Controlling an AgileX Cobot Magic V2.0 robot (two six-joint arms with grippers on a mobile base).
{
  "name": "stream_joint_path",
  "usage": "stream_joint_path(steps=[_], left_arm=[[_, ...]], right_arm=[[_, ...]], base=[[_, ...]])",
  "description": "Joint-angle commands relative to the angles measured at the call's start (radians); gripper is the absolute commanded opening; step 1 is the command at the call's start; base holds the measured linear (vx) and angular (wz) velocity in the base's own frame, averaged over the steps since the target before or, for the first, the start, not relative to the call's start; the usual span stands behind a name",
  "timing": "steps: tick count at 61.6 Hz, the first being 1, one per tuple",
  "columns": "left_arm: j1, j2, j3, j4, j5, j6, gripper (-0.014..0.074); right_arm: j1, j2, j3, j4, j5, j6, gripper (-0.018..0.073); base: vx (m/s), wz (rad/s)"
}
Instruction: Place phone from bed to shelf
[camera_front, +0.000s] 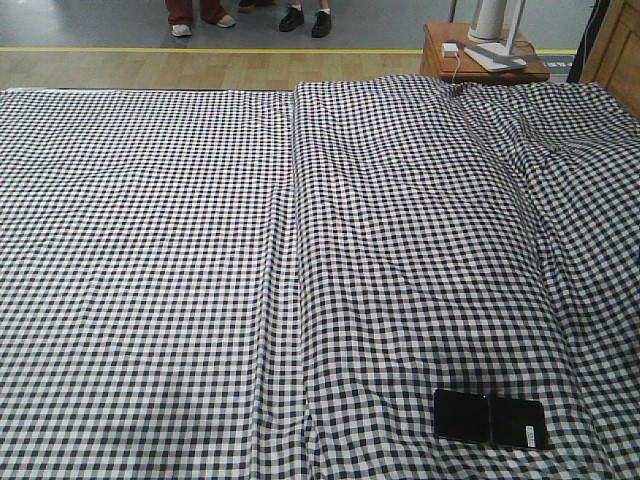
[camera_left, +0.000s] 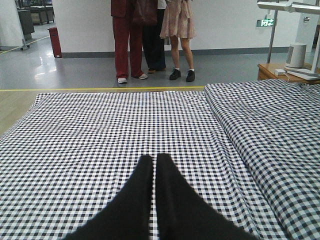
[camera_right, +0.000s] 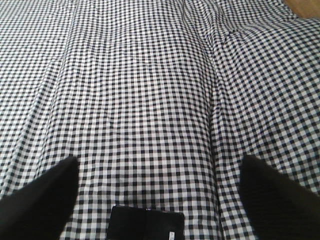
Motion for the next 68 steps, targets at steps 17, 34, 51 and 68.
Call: stream_joint_path(steps=[17,34,51,68], left_arm=[[-0.004,-0.013,-0.021,-0.009,-0.072,-0.006,0.0001],[-0.004,-0.013,-0.021,-0.009,-0.072,-0.006,0.0001],[-0.004,-0.013,-0.021,-0.009,-0.072,-0.006,0.0001],[-0.004,-0.013,-0.021,-0.009,-0.072,-0.006,0.0001]], right_arm=[[-0.005,0.033,-0.095,-0.012,0.075,0.066,0.0708],[-0.009,0.239,-0.292,-0.012,0.376,0.082,0.0703],[-0.23,0.431,-0.346,0.073,0.422,-0.037,0.0689],[-0.462,0.651,-0.346,0.375,0.377,-0.348,0.0673]], base=[[0.0,0.0],[0.0,0.0],[0.0,0.0],[0.0,0.0]])
